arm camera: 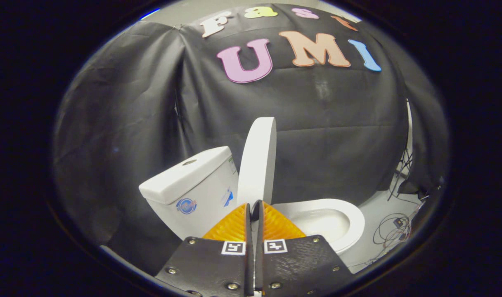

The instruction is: Open the toilet lid.

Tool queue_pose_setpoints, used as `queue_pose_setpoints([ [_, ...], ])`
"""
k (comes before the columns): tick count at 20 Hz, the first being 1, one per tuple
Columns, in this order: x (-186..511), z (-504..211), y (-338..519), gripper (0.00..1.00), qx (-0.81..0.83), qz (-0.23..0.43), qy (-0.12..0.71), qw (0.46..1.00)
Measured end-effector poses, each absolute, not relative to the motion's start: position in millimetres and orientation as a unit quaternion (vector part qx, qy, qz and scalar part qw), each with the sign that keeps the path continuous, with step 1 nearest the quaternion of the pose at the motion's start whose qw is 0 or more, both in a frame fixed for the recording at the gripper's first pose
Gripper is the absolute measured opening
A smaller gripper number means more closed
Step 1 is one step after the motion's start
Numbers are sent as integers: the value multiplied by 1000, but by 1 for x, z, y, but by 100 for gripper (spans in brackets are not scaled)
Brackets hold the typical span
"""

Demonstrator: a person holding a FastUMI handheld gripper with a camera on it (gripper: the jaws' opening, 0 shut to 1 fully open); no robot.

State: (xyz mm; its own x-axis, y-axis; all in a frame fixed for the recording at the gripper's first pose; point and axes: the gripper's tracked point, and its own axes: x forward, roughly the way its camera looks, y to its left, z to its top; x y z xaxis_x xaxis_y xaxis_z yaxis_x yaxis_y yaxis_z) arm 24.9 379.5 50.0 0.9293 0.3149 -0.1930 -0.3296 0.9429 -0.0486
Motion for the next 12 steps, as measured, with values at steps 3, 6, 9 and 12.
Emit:
queue_pose_setpoints([
  [3,23,50,390,2,-56,160,81,982],
  [6,21,50,402,2,-68,153,74,983],
  [9,20,51,412,2,-79,152,69,983],
  [12,19,49,423,4,-83,162,70,981],
])
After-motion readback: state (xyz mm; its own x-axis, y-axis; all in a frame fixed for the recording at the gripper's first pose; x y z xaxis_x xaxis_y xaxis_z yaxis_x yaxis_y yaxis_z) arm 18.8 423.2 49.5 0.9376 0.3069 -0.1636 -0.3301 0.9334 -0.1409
